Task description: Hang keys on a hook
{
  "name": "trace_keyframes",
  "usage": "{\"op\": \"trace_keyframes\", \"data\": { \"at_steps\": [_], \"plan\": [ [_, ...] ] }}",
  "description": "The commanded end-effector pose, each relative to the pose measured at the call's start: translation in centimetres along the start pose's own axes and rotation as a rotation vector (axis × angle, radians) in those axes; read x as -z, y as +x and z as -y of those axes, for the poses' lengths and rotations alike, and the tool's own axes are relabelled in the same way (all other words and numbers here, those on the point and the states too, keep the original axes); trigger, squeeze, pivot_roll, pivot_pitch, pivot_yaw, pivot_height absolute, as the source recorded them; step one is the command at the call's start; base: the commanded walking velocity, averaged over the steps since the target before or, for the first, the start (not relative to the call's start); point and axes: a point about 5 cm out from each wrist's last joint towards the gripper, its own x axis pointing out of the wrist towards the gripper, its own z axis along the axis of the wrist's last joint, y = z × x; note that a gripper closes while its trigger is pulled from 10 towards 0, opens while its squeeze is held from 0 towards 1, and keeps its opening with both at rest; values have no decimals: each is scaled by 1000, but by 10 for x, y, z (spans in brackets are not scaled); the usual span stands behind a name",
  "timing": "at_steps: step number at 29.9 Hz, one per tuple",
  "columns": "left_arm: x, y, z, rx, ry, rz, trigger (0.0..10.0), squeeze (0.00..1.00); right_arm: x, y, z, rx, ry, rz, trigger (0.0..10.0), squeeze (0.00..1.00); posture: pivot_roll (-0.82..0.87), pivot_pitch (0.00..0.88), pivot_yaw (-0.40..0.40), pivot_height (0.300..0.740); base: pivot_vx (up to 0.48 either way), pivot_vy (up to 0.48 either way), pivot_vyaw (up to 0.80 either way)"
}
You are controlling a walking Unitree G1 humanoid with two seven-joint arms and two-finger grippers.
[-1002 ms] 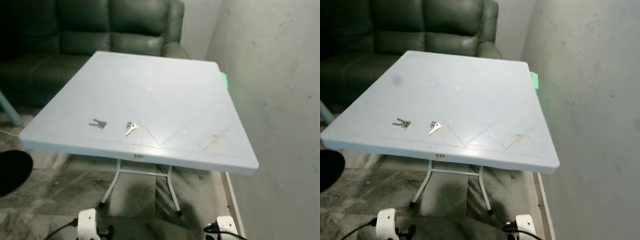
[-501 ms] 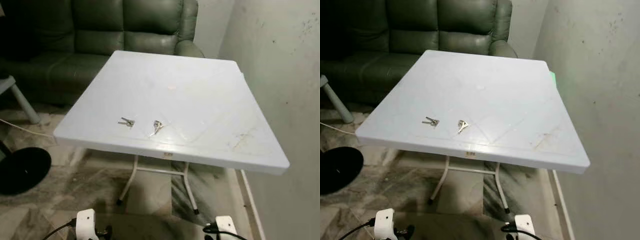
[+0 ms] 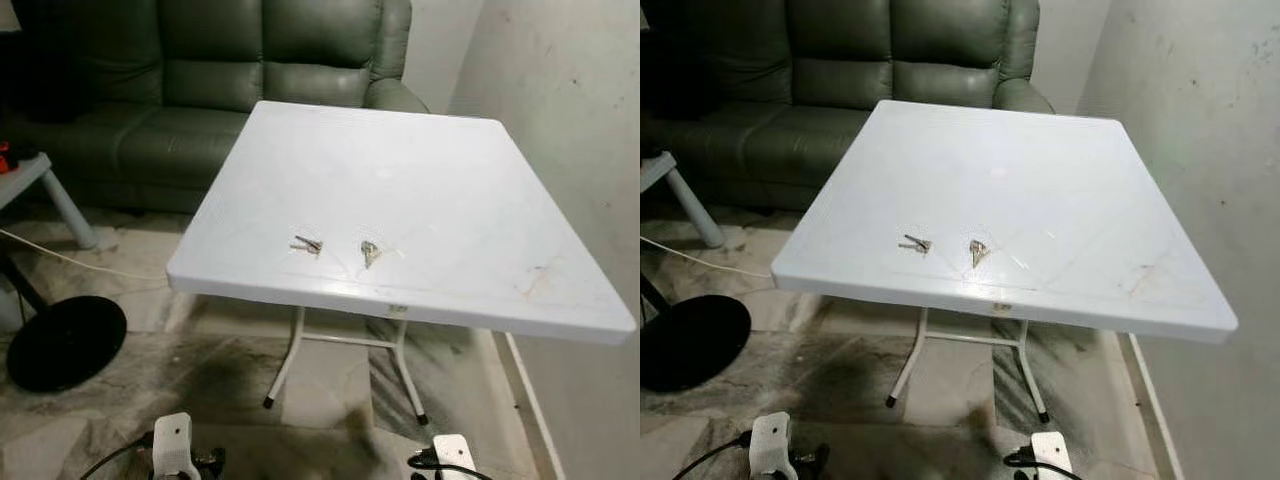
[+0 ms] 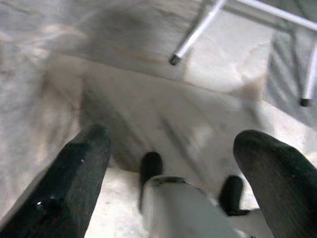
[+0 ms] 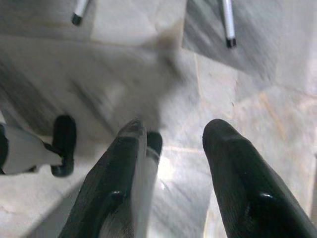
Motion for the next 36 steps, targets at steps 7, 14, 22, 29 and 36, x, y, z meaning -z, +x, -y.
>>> {"op": "trace_keyframes", "data": {
  "at_steps": [7, 14, 22, 29, 36],
  "plan": [
    [-12, 1, 4, 39, -10, 82, 10000, 0, -21, 0, 10, 12, -10, 106, 10000, 0, 29, 0, -50, 740, 0, 0, 0],
    [-49, 3, 18, 131, -3, 276, 10000, 0, -59, 1, 9, -34, -20, 305, 10000, 0, 31, 0, -49, 740, 0, 0, 0],
    [-74, -1, 40, 243, 52, 439, 10000, 0, -87, -2, 4, -88, -52, 462, 10000, 1000, 28, 0, -48, 740, 0, 0, 0],
    [-94, -7, 50, 302, 83, 565, 10000, 0, -103, -8, 4, -113, -50, 580, 10000, 1000, 33, 0, -50, 740, 0, 0, 0],
    [-112, -15, 59, 346, 90, 684, 10000, 0, -120, -16, 9, -107, -31, 703, 10000, 1000, 26, 0, -44, 740, 0, 0, 0]
  ]
}}
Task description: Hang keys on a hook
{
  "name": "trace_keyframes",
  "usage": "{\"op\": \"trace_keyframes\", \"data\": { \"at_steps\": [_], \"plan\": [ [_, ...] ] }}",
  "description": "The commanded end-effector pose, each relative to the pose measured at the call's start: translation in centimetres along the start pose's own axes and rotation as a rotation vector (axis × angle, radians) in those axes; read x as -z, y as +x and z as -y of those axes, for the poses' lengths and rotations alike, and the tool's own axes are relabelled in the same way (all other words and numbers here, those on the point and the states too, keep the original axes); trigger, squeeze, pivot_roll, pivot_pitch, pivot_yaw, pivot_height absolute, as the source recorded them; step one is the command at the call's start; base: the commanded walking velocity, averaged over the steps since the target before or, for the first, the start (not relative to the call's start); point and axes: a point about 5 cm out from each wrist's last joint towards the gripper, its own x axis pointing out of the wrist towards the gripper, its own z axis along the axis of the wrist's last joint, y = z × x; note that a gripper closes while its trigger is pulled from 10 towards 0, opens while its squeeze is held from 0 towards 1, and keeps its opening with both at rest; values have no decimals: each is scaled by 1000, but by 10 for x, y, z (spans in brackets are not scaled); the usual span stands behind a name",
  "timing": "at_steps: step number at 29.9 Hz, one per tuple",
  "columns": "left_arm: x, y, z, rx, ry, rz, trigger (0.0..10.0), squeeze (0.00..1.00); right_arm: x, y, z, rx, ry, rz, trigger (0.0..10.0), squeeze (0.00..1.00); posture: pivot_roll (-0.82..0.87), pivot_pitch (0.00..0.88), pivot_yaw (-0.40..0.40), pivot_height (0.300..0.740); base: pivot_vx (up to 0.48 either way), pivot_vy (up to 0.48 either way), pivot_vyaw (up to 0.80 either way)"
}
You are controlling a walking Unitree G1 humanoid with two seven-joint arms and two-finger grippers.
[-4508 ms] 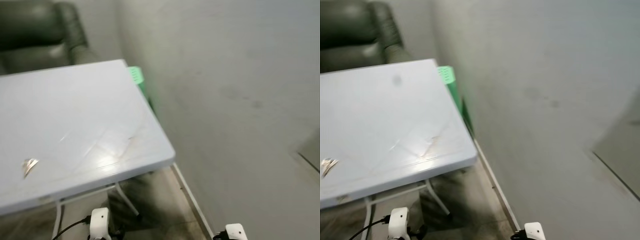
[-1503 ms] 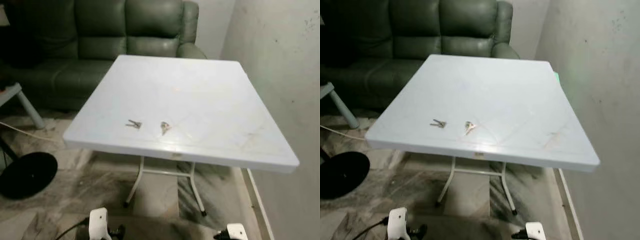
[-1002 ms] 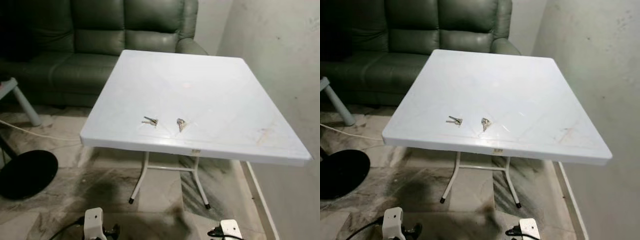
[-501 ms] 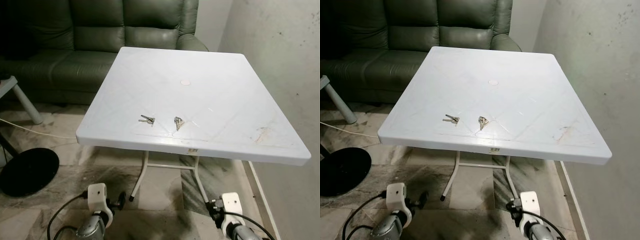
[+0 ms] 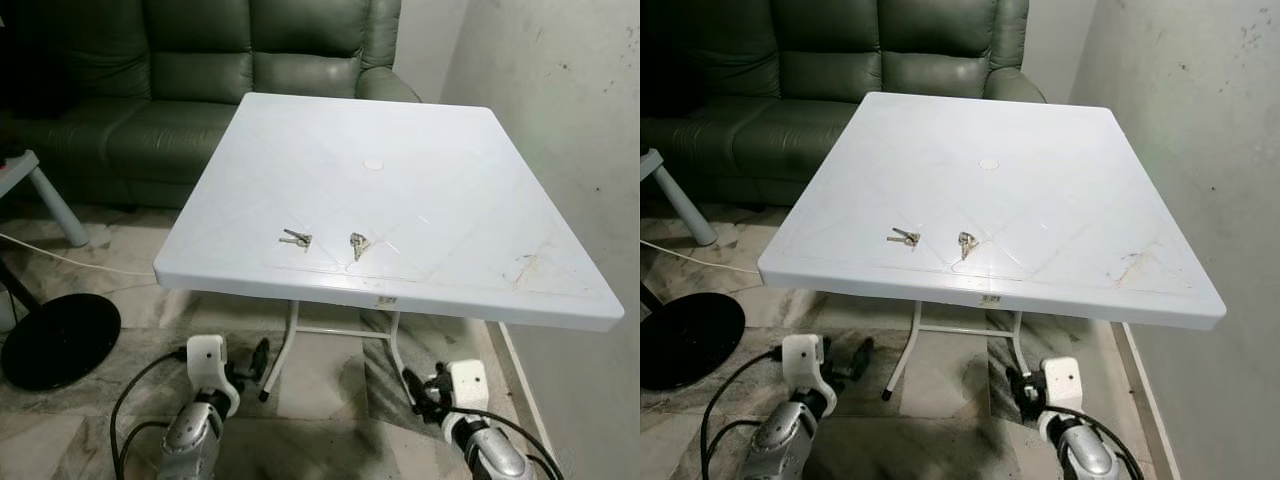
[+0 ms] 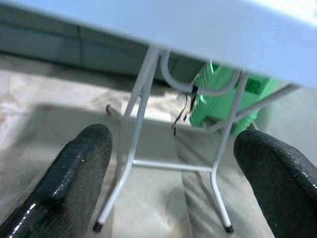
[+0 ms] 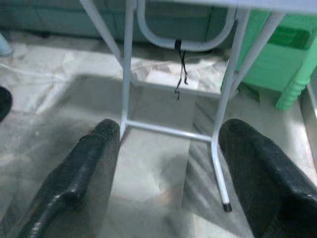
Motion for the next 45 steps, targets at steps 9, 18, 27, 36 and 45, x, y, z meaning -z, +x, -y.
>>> {"op": "trace_keyframes", "data": {
  "at_steps": [9, 18, 27, 36, 45],
  "plan": [
    [-17, 5, 10, 63, 24, 89, 10000, 0, -27, 7, 5, 12, 26, 154, 10000, 1000, 26, 0, -49, 740, 0, 0, 0],
    [-41, 8, 14, 89, 42, 192, 10000, 0, -60, 13, 6, 4, 35, 306, 10000, 1000, 29, 0, -53, 740, 0, 0, 0],
    [-73, 15, 6, 46, 19, 273, 10000, 0, -93, 22, -1, -2, 13, 417, 10000, 1000, 29, 0, -48, 740, 0, 0, 0],
    [-96, 24, -14, -102, 27, 251, 10000, 0, -117, 32, -4, 59, -4, 419, 10000, 0, 29, 0, -41, 740, 0, 0, 0],
    [-109, 7, 3, -36, -16, 314, 10000, 0, -131, 16, -19, 15, -86, 498, 10000, 0, 27, 1, -42, 740, 0, 0, 0]
  ]
}}
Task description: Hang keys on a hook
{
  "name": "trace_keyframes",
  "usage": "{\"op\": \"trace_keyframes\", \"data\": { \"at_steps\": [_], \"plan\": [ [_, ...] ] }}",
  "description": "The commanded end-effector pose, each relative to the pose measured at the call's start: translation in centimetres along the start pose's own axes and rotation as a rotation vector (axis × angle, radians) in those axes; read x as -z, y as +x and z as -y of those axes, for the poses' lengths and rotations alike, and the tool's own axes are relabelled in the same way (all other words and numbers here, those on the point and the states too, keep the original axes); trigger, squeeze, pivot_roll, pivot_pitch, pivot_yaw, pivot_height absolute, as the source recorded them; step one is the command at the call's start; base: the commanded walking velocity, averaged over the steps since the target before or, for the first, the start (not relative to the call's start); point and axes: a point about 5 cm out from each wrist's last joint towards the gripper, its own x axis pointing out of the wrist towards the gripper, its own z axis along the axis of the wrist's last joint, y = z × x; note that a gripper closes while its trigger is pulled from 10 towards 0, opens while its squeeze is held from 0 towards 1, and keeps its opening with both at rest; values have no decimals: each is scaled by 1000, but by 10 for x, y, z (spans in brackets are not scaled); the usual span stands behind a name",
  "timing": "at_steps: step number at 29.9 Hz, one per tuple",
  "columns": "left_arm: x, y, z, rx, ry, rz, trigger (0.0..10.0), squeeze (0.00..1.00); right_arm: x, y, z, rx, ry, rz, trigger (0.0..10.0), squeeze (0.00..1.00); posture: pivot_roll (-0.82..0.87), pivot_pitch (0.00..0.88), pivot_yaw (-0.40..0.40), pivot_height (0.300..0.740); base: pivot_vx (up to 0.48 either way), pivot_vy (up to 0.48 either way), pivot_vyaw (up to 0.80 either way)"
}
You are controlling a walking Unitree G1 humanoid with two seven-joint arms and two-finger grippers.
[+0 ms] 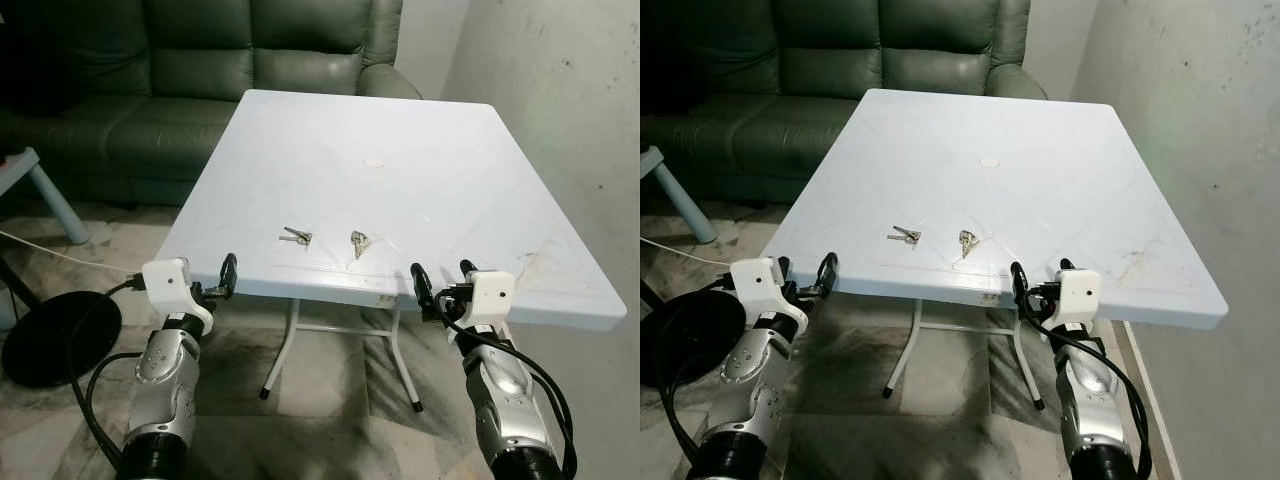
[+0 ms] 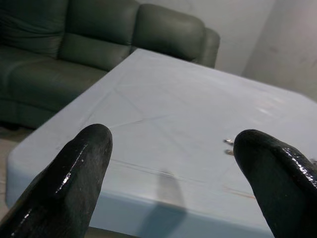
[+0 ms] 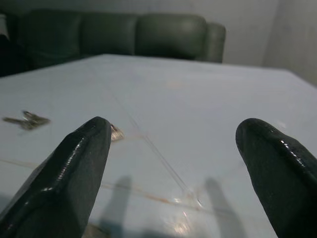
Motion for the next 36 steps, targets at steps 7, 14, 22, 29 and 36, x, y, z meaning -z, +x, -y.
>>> {"op": "trace_keyframes", "data": {
  "at_steps": [7, 14, 22, 29, 36],
  "plan": [
    [-2, -15, 12, 39, -58, -20, 10000, 0, -9, -8, -14, -22, -2, 10, 10000, 0, 27, 12, -40, 740, 0, 0, 0],
    [-5, -18, 13, 34, -77, -48, 10000, 0, -19, -5, -18, -31, -20, 24, 10000, 0, 29, 18, -39, 740, 0, 0, 0],
    [-6, -20, 10, 26, -76, -65, 10000, 0, -22, -5, -17, -31, -26, 18, 10000, 0, 31, 19, -40, 740, 0, 0, 0],
    [-7, -19, 13, 32, -66, -73, 10000, 0, -23, -4, -21, -38, -23, 11, 10000, 0, 33, 18, -41, 740, 244, 0, 0],
    [-7, -20, 14, 36, -65, -85, 10000, 0, -23, -5, -21, -43, -23, 4, 10000, 0, 32, 17, -42, 740, 310, 0, 0]
  ]
}}
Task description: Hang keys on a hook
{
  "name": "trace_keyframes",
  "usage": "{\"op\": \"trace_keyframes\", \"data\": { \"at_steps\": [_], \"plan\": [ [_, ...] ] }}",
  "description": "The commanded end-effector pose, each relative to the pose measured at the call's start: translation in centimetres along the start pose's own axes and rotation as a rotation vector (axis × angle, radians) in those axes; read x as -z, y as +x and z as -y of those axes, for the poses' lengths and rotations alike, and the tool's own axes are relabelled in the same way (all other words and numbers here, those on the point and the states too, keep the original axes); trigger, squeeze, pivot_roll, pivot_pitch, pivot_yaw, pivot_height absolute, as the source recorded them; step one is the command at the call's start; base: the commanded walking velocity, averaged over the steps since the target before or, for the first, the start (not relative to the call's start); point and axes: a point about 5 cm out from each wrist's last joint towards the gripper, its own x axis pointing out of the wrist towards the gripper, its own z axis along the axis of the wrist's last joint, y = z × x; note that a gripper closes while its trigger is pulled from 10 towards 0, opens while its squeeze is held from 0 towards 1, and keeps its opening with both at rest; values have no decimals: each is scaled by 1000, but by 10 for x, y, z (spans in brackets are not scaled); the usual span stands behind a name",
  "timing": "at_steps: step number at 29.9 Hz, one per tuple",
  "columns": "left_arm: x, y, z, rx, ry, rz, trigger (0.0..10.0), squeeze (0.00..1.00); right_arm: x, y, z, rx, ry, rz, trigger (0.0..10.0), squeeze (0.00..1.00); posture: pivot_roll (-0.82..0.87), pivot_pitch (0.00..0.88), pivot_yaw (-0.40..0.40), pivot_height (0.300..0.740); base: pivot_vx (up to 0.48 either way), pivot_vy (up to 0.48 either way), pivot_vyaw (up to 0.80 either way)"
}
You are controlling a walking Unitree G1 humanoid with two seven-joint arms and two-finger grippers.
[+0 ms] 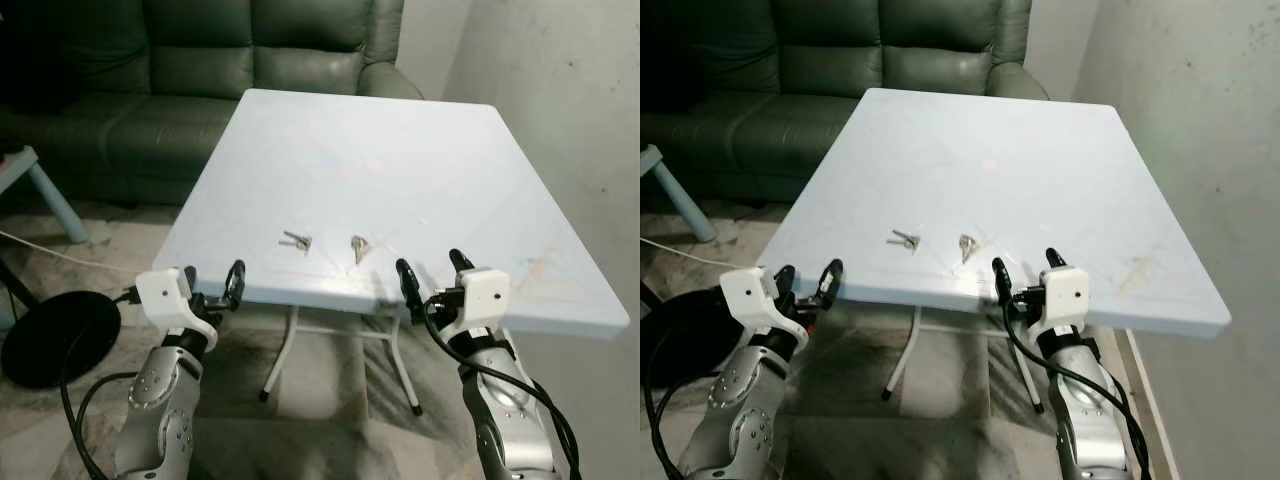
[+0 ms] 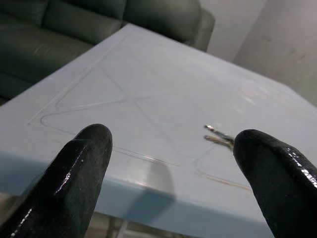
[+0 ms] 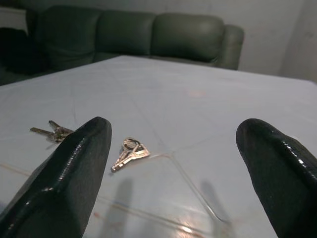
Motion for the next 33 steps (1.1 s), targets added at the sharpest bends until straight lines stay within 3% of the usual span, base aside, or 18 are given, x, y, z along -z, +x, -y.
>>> {"op": "trace_keyframes", "data": {
  "at_steps": [1, 12, 29, 33],
  "plan": [
    [-3, -1, 1, 3, 17, 0, 10000, 0, -5, 1, 0, -1, -6, 9, 10000, 0, 32, 17, -42, 740, 322, 0, 0],
    [-4, 0, 3, 11, 20, 2, 10000, 0, -4, 1, -1, -12, -4, 5, 10000, 0, 34, 6, -43, 740, 313, 0, 0],
    [-2, -1, 8, 12, 43, 3, 10000, 0, -4, 2, -3, -54, -18, -7, 10000, 0, 33, 0, -48, 740, 0, 0, 0],
    [-1, -2, 10, 24, 48, 2, 10000, 0, -4, 8, -5, -102, -62, -25, 10000, 0, 33, 0, -46, 740, 0, 0, 0]
  ]
}}
